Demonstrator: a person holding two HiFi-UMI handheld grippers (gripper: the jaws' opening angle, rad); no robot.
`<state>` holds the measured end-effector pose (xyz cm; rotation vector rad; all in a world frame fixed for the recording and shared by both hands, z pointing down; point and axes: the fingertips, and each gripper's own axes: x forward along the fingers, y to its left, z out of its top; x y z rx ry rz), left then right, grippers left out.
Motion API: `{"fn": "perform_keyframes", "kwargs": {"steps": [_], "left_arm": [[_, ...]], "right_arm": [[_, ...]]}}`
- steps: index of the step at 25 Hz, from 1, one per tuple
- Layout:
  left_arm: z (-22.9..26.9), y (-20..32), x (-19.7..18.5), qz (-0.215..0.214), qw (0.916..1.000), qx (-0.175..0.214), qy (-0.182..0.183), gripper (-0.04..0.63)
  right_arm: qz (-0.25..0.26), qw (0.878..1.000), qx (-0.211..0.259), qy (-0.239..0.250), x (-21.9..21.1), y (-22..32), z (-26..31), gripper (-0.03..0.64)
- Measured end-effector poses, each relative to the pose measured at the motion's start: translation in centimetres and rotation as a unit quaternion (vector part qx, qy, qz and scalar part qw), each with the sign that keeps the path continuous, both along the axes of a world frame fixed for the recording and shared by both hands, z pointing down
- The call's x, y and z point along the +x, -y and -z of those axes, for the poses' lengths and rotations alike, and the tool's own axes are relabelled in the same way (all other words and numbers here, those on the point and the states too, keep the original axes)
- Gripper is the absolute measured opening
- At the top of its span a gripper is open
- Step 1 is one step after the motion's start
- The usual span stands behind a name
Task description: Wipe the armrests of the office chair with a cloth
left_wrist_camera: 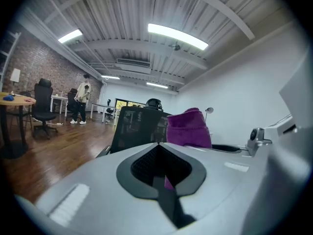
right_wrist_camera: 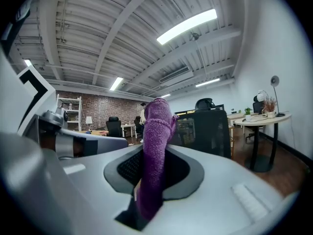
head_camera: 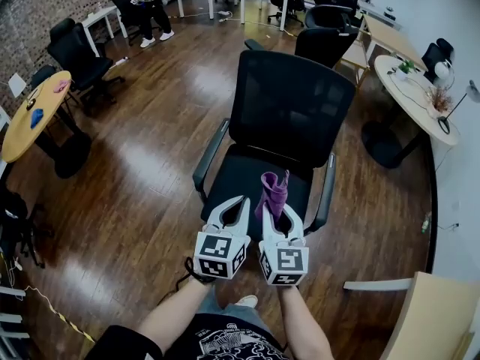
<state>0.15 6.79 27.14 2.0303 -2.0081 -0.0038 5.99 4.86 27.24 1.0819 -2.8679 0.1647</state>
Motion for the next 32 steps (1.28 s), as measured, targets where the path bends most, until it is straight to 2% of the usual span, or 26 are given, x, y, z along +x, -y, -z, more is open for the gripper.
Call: {"fn": "perform_keyframes", "kwargs": {"steps": [8, 14, 17, 25, 32], "left_arm": [[-1.3, 0.4, -11.7, 0.046, 0.9988, -0.003, -0.015, 0.005], [-2.6, 1.6, -21.6, 0.039, 0.9987, -0.015, -0.029, 0.003], [-2.5, 2.6, -25.5, 0.027, 0.9989, -0.014, -0.036, 0.005], [-3.9, 5.1, -31.9, 0.011, 0.9985, -0.028, -0.045, 0.005], [-6.1, 9.1, -34.7, 0.017, 0.9973, -0.045, -0.056, 0.003]], "right_arm": [[0.060, 0.998, 0.001, -0.027, -12.3, 0.6, -1.1, 0.072], [0.063, 0.996, 0.001, -0.061, -22.1, 2.2, -2.0, 0.072], [0.058, 0.995, 0.006, -0.083, -25.7, 3.9, -2.2, 0.072], [0.028, 0.991, 0.002, -0.129, -30.1, 10.2, -3.8, 0.072], [0.021, 0.988, -0.005, -0.152, -32.4, 17.4, -6.5, 0.072]]}}
